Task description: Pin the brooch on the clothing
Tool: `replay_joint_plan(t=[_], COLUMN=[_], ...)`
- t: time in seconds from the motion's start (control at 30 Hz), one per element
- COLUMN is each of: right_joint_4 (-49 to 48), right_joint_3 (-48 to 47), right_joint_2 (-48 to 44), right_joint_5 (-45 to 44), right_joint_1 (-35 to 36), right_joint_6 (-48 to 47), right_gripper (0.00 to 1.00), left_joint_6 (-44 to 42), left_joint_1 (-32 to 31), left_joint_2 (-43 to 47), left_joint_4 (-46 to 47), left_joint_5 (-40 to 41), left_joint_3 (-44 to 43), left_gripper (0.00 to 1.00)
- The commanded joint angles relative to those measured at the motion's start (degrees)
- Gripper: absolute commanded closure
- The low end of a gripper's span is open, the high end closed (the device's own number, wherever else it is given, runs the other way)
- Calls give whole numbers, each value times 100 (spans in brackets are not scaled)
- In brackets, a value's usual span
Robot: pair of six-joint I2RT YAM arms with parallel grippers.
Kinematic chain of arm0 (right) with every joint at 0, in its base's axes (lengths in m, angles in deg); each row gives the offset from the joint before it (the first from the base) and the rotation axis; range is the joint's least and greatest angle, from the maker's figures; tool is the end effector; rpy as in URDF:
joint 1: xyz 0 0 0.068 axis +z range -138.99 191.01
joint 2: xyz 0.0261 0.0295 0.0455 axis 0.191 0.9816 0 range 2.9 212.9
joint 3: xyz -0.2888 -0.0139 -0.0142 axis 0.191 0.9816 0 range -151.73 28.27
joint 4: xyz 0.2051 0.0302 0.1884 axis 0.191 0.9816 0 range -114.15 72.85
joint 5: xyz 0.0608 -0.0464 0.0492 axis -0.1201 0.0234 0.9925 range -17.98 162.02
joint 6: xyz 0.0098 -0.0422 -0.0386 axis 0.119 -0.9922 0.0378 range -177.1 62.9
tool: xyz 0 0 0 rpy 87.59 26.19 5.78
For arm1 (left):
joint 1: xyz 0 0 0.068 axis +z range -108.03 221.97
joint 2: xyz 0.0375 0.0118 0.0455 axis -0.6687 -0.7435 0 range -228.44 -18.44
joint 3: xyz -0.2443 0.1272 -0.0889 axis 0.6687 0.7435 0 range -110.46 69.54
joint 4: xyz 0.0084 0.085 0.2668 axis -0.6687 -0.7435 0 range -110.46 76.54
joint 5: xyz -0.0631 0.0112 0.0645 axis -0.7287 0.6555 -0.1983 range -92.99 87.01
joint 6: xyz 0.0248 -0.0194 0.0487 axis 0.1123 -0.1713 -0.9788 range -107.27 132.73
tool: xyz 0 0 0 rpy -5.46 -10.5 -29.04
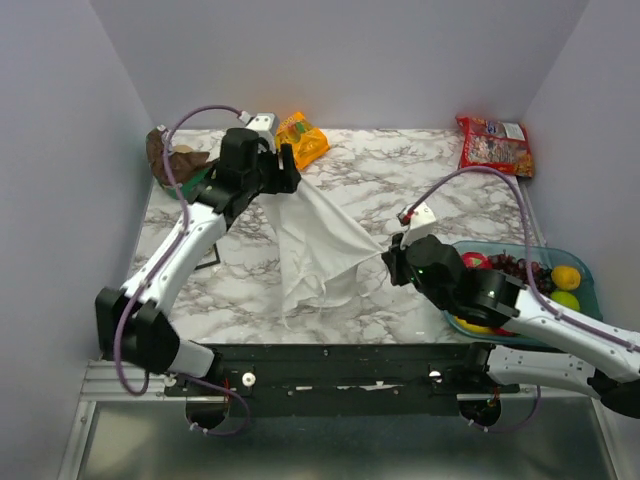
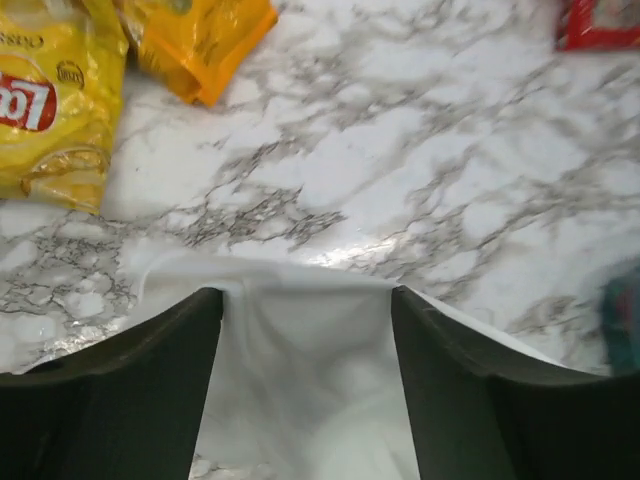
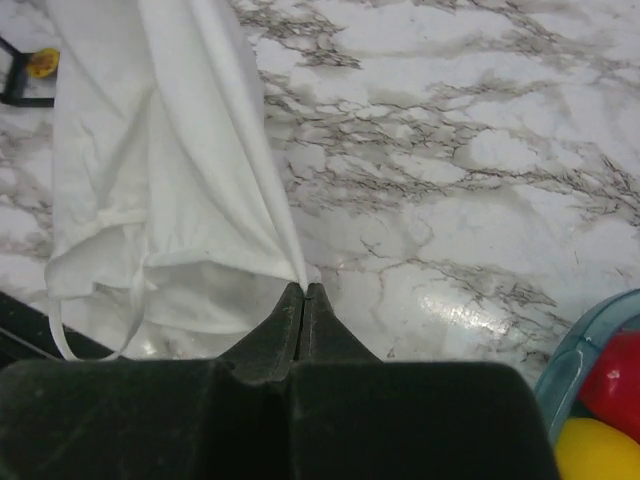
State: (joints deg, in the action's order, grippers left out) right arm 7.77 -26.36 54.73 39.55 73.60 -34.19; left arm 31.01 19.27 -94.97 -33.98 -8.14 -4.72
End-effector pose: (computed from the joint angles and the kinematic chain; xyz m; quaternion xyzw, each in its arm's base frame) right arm 0.1133 0.1701 0.3543 -0.1477 0.8267 0.1532 0.5208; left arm 0.3011 -0.1300 0.3917 0.0569 0.8304 -0.2286 0.5049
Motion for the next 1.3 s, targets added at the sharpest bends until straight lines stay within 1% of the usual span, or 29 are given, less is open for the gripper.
replay_joint_plan(t=[0.0,0.03,0.07,0.1,0.13,0.2,0.23,0.27,0.3,0.33,0.37,0.4,0.43,0.53,0.57,0.6,0.63,0.73,0.8,0.93,1.0,1.27], right_joint_4=[-880,-915,-907,-907,-1003,-1179,-1310,-1346,-1381,-1451,-1478,-1504,-1557,-1636,-1645,-1654,-1672,-1681,-1672,-1733,-1751,-1821], right_joint_3=[462,488,506,532,567,734,796,822,901,936,980,1059,1086,1226,1244,1262,1288,1306,1332,1437,1508,1736], right_joint_2=[712,871,1186,1310,1416,1644,1707,1759,1838,1865,1892,1909,1936,1979,1971,1980,1988,1962,1883,1681,1576,1321], right_joint_5=[293,320,311,433,495,732,777,829,882,883,883,891,900,909,909,926,927,944,953,970,979,1094], right_joint_1=[-335,-344,-335,-335,-344,-344,-344,-344,-352,-352,-344,-344,-352,-361,-370,-396,-431,-528,-616,-774,-827,-915], right_joint_6=[37,90,125,186,265,318,388,432,476,564,600,643,713,837,855,863,881,855,846,785,776,767], right_gripper=[99,99,99,99,99,99,99,99,99,99,99,99,99,99,99,99,99,99,99,99,99,99], left_joint_6=[-484,-510,-519,-519,-510,-308,-256,-151,-28,95,236,585,719,1168,1247,1300,1388,1458,1494,1555,1486,1072], left_joint_1=[-59,-268,-375,-506,-673,-1147,-1341,-1543,-2006,-2167,-2317,-2501,-2581,-2774,-2792,-2827,-2906,-3038,-3083,-3205,-3249,-3390], left_joint_2=[-1144,-1101,-840,-672,-487,145,356,759,937,1095,1314,1421,1517,1799,1869,1896,1905,1835,1686,1413,1290,624], left_joint_4=[-726,-639,-508,-289,-217,54,169,266,354,390,442,504,513,566,592,653,645,514,278,39,213,294], left_joint_5=[-155,-31,109,302,808,1059,1060,1086,1121,1121,991,955,902,875,849,770,761,840,892,1278,1253,1578], left_joint_3=[-607,-381,-196,15,417,893,1452,1719,1983,2473,2730,2985,3431,4171,4296,4401,4507,4499,4438,4429,4464,3893], left_gripper=[6,4,3,2,1,1,1,1,1,2,2,5,6,15,17,20,21,23,28,28,30,32])
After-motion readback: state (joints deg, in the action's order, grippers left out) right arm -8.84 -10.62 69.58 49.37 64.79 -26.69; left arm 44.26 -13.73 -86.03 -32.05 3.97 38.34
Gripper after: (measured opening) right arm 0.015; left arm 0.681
